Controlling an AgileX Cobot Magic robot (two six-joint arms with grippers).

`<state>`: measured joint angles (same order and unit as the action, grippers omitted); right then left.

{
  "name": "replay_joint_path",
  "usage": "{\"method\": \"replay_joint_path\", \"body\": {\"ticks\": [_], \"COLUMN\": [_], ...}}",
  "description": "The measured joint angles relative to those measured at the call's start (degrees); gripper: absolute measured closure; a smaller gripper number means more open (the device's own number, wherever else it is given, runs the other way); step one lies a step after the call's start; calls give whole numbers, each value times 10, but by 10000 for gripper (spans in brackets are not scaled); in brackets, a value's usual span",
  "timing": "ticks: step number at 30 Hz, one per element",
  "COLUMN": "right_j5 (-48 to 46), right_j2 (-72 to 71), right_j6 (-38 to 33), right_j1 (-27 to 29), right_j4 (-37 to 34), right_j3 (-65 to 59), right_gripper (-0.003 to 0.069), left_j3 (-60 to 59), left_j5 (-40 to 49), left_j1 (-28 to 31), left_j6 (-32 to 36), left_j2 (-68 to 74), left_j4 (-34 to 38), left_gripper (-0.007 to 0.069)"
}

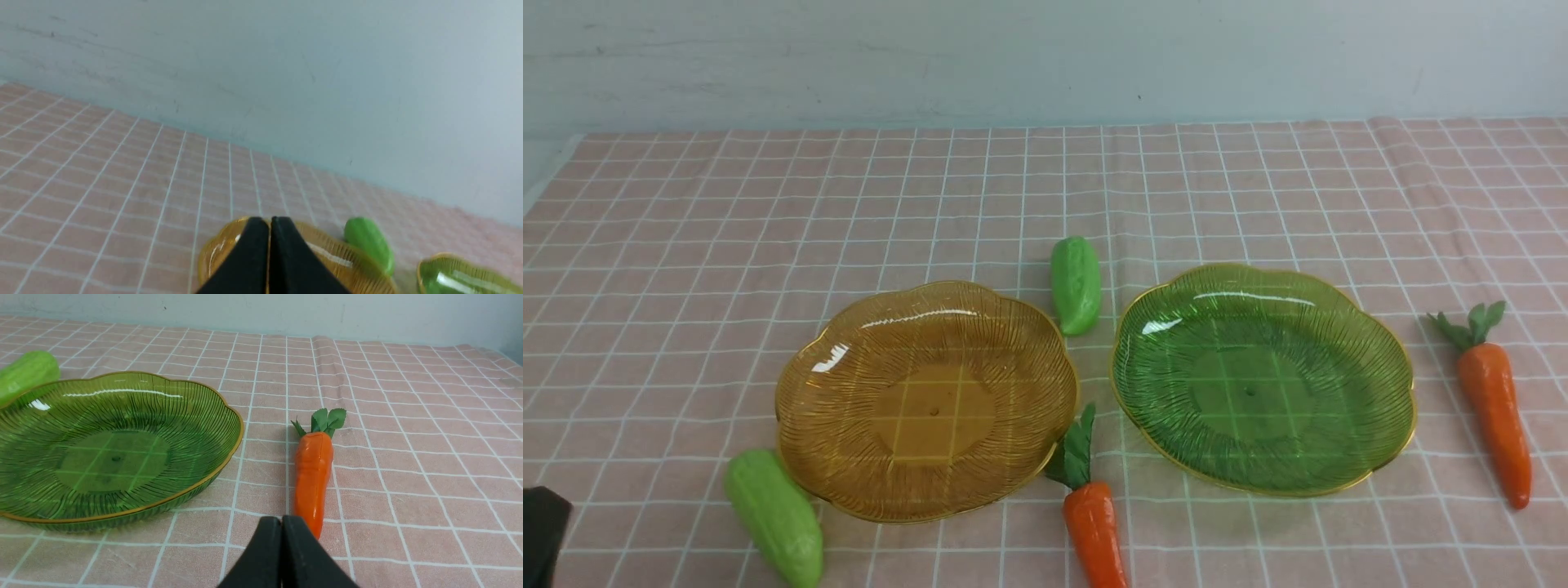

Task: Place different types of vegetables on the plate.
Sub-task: 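Put the green cucumber next to the left plate into that plate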

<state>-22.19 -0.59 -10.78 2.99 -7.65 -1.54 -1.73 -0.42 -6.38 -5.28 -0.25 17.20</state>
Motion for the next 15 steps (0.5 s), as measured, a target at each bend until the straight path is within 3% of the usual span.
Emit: {"method": "replay_joint_path", "body": {"ticks": [3,8,12,13,15], "right_j5": [4,78,162,164,186], "right_j2": [0,0,0,0,0], "right_j6": [-1,41,96,98,102], "right_j1": [0,0,0,0,0], "right_j4": [-1,-120,-298,-313,-394], "right_j3": [0,-1,-1,-1,-1], "right_gripper": [674,674,674,674,674], "left_j3": [0,44,144,155,221], "left_j5": [-62,-103,-22,-8,102], "left_j1": [0,0,0,0,1], "left_j6": [-21,-39,-17,-13,-1], "left_j2": [0,1,26,31,85], "left_j4": [27,44,46,46,44], "left_gripper": [628,628,628,628,628]}}
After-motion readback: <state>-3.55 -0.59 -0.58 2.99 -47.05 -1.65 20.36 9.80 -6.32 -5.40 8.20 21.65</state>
